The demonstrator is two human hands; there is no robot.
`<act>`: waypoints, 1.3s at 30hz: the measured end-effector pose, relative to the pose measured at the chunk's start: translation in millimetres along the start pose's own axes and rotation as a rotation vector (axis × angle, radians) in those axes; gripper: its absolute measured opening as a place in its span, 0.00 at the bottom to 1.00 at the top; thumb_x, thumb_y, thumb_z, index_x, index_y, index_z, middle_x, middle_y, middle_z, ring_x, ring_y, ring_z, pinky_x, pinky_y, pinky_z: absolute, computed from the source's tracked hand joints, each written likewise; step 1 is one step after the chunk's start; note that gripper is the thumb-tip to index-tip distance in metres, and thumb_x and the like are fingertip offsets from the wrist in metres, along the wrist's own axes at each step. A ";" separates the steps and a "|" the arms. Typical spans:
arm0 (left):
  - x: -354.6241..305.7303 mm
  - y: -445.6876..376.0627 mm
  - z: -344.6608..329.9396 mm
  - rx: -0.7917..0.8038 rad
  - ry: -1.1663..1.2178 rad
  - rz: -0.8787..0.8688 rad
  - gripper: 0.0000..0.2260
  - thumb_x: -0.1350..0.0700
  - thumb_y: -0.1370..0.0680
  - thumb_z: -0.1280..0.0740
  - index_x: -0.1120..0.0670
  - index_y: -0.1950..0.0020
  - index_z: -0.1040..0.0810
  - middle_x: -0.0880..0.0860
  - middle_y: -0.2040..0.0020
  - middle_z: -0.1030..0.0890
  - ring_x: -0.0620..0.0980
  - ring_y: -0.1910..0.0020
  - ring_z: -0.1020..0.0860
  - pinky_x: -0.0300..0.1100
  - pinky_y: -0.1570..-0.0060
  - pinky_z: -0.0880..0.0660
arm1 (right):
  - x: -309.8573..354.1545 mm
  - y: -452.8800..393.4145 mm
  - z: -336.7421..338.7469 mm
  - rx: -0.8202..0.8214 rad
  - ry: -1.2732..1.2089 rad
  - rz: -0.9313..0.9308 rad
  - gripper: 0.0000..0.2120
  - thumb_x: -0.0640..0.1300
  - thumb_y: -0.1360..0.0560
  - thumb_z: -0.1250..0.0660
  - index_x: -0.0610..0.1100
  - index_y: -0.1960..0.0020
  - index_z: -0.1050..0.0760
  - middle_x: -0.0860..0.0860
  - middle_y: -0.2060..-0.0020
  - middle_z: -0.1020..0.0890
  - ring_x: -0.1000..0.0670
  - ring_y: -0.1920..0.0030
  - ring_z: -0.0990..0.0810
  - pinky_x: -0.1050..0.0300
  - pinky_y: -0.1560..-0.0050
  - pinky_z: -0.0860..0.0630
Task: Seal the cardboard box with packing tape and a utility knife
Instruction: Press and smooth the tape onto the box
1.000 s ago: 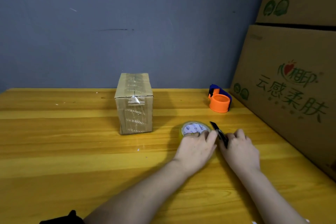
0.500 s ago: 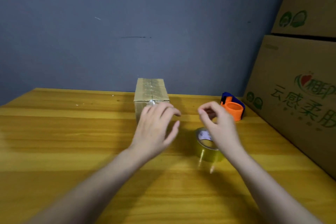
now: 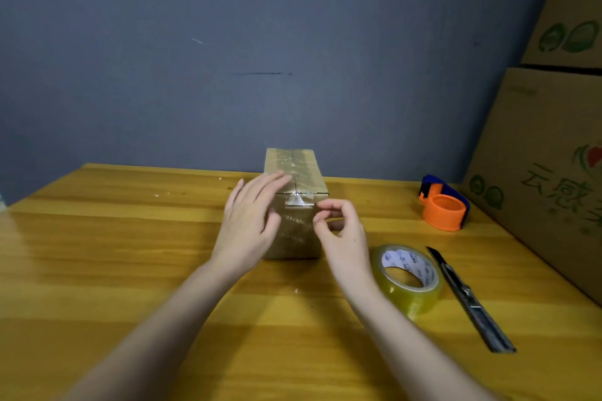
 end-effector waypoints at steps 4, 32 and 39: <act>3.4 2.9 -6.9 -0.013 0.013 -0.005 0.25 0.54 0.28 0.49 0.44 0.32 0.31 0.42 0.30 0.30 0.42 0.28 0.38 0.51 0.26 0.46 | -0.7 1.0 -3.4 0.003 -0.086 0.002 0.07 0.36 0.26 0.34 0.46 0.50 0.24 0.47 0.54 0.19 0.58 0.63 0.26 0.72 0.61 0.29; 7.8 4.1 -13.2 -0.050 0.086 0.019 0.26 0.57 0.30 0.47 0.43 0.32 0.31 0.40 0.31 0.31 0.41 0.27 0.40 0.48 0.30 0.42 | 14.7 5.1 -7.7 0.024 -0.436 -0.428 0.04 0.43 0.23 0.37 0.44 0.51 0.26 0.49 0.62 0.18 0.56 0.71 0.21 0.63 0.72 0.35; 9.1 4.7 -13.2 -0.055 0.097 0.021 0.27 0.56 0.31 0.47 0.43 0.33 0.30 0.41 0.31 0.30 0.42 0.27 0.39 0.47 0.30 0.42 | 26.8 0.5 -12.2 0.167 -0.360 -0.587 0.24 0.63 0.26 0.39 0.43 0.54 0.18 0.51 0.71 0.16 0.56 0.76 0.23 0.65 0.74 0.34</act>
Point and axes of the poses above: each hand's wrist, its own y-axis away from the middle knuckle, its own z-axis out of the back of the hand, x = y × z, the point moved 1 cm from there along -y, towards the middle knuckle
